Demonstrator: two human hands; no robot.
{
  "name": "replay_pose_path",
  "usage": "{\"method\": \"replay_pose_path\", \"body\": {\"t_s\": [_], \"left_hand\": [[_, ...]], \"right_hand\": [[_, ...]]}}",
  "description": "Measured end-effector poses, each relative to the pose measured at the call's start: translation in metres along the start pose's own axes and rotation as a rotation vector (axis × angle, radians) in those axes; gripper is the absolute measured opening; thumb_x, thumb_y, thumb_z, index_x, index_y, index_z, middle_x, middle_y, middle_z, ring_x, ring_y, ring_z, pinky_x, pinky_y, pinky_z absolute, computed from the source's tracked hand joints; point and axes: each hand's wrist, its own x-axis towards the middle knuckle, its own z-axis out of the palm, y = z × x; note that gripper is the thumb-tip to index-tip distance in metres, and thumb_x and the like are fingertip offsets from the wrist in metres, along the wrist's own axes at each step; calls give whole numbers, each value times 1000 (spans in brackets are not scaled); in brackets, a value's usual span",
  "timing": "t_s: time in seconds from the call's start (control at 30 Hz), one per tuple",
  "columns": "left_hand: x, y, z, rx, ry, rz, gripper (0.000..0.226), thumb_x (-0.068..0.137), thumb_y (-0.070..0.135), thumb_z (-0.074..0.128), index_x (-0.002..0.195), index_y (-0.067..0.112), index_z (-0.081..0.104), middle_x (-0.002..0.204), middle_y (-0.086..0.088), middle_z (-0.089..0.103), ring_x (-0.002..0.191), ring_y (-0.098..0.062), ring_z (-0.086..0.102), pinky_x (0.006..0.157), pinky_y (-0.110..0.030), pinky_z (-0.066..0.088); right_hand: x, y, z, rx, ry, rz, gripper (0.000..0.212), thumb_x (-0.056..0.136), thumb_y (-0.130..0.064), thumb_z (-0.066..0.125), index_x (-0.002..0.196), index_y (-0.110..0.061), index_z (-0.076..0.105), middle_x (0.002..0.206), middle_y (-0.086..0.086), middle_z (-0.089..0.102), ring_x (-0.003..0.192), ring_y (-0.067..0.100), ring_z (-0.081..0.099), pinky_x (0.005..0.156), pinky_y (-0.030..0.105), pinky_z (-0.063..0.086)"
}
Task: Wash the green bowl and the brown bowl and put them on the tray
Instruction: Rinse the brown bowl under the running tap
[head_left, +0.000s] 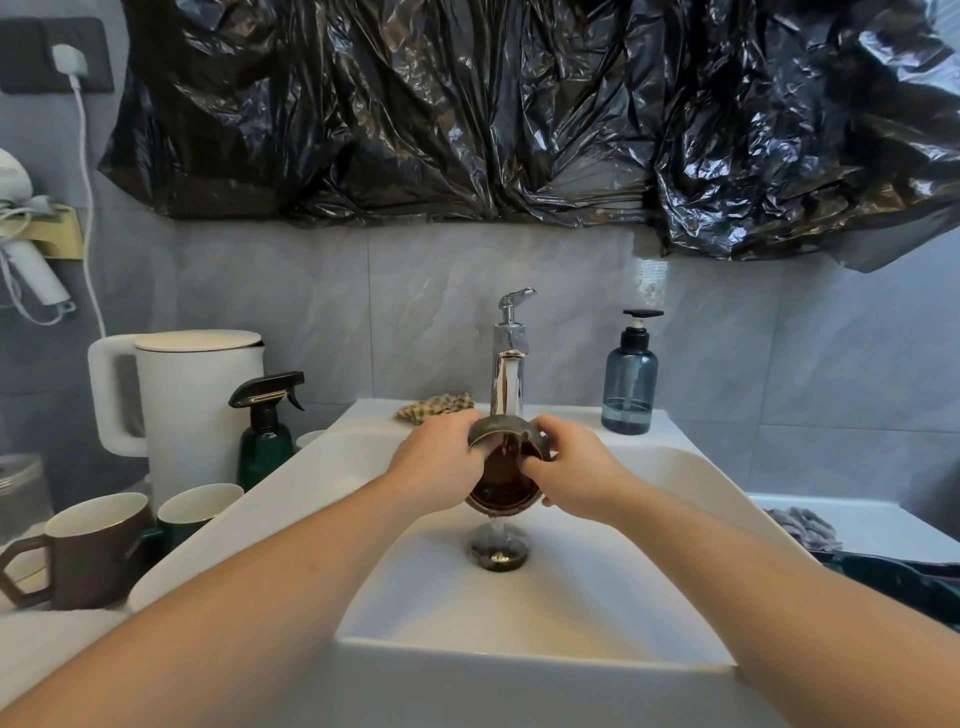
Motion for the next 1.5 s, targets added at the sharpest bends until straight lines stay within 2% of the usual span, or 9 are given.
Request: {"method": "replay_pose_path", "body": {"t_s": [0.17, 0.37, 0.63, 0.8, 0.93, 1.1, 1.23, 1.4, 1.5], "left_hand": [[-1, 4, 2, -18, -46, 55, 12, 103, 36, 65, 91, 34, 62, 90, 8, 68, 89, -20, 64, 73, -37, 51], [0, 1, 2, -133, -127, -36, 40, 85, 25, 79, 120, 30, 62, 106, 7, 71, 96, -18, 69, 81, -41, 63], [1, 2, 2, -121, 21, -36, 3, 105, 32, 62, 103, 34, 63, 95, 7, 69, 92, -20, 66, 76, -36, 55], [1, 5, 1, -40, 66, -65, 22, 107, 33, 55, 88, 31, 65, 88, 4, 69, 90, -23, 65, 74, -33, 47], [3, 2, 3, -109, -18, -84, 16, 105, 34, 59, 97, 25, 70, 92, 0, 72, 90, -25, 68, 80, -42, 59], [-1, 6, 4, -240, -184, -142, 27, 94, 24, 72, 120, 23, 64, 102, -3, 74, 78, -20, 73, 54, -29, 58], [1, 10, 5, -296, -134, -209, 16, 103, 21, 55, 116, 15, 63, 95, -13, 73, 61, -23, 72, 50, -30, 57], [5, 1, 6, -142, -56, -206, 21, 99, 28, 51, 102, 23, 71, 102, -3, 74, 96, -29, 69, 89, -44, 59], [6, -6, 5, -173, -55, -233, 19, 97, 28, 53, 96, 25, 72, 99, 1, 76, 98, -26, 69, 93, -44, 58]], "right_hand": [[-1, 0, -2, -45, 4, 1, 6, 99, -18, 62, 102, -22, 62, 97, 6, 69, 75, 24, 73, 61, 32, 64], [2, 3, -4, 4, 52, 73, 14, 101, -15, 56, 114, -18, 56, 104, 8, 67, 76, 24, 75, 60, 31, 64], [1, -1, 0, 31, -41, 85, 30, 99, -16, 54, 128, -20, 59, 110, 6, 70, 90, 21, 70, 66, 31, 65], [-2, -5, 0, 17, -40, 59, 19, 100, -21, 56, 119, -20, 59, 92, 4, 72, 67, 16, 73, 52, 20, 53], [-3, -6, -2, -28, 5, 26, 15, 101, -20, 54, 114, -22, 59, 93, 3, 68, 69, 18, 72, 50, 20, 53], [-4, -4, -4, -68, 73, 18, 16, 102, -16, 50, 113, -21, 59, 94, 1, 66, 77, 20, 71, 57, 27, 61], [-4, -8, -5, 21, 81, 55, 21, 102, -9, 48, 120, -19, 52, 104, 8, 66, 71, 23, 73, 52, 26, 59], [7, -28, -10, -105, -134, 225, 22, 100, -13, 42, 119, -14, 52, 95, 12, 70, 68, 21, 75, 55, 28, 60], [24, -42, -18, -222, -228, 251, 30, 100, -16, 40, 122, -9, 59, 97, 15, 75, 70, 20, 72, 52, 25, 58]]}}
